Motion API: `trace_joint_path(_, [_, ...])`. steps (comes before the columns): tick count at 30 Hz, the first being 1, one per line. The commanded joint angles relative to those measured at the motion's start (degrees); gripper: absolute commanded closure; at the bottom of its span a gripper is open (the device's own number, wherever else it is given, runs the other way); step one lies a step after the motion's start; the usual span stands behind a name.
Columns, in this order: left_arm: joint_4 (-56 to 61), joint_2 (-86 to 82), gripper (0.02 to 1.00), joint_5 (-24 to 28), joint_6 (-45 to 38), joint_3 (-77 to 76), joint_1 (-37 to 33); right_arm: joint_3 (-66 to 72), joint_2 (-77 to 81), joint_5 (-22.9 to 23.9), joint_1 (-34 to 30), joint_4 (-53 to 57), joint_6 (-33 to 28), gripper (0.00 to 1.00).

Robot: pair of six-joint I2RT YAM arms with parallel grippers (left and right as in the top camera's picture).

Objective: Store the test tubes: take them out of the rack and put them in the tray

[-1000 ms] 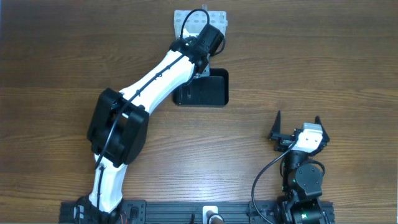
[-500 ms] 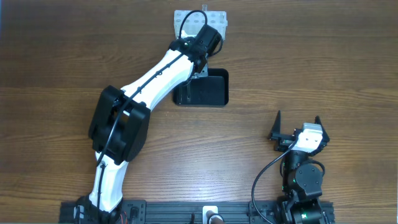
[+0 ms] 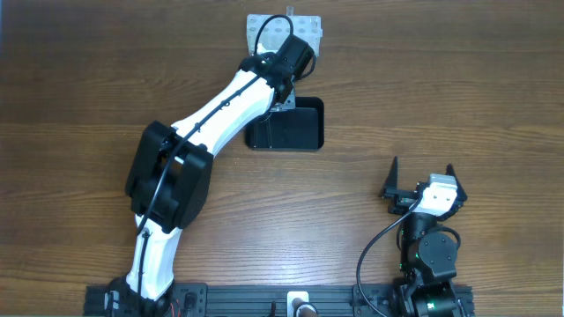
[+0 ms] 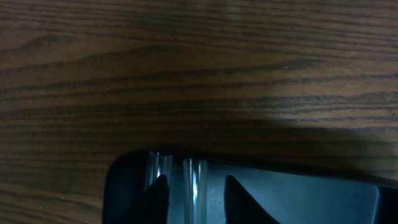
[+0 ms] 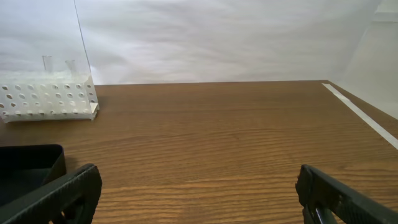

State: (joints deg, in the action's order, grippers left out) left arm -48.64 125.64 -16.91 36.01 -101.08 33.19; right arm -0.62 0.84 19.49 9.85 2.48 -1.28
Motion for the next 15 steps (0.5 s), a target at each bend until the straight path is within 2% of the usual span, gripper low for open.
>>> trace_joint_path(1, [0.1, -1.3, 0.669, -0.8, 0.2, 0.3, -0.4, 0.3, -0.5, 0.1, 0.3, 0.1, 0.6, 0.007])
trace_joint_path(6, [1.9, -9.6, 0.630, -5.6, -4.7, 0.3, 1.4, 0.3, -0.5, 0.1, 0.3, 0.1, 0.6, 0.007])
trace_joint_path(9, [4.1, -16.6, 0.557, -10.2, -7.6, 0.5, 2.5, 0.3, -0.5, 0.1, 0.3, 0.1, 0.6, 0.007])
trace_joint_path(12, [8.6, -24.2, 0.465, -11.3, -11.5, 2.6, 2.4, 0.3, -0.5, 0.1, 0.3, 0.1, 0.6, 0.007])
trace_joint_path(15, [14.7, -32.7, 0.316, -11.2, -14.3, 7.5, 0.6, 0.3, -0.5, 0.1, 0.3, 0.1, 0.6, 0.007])
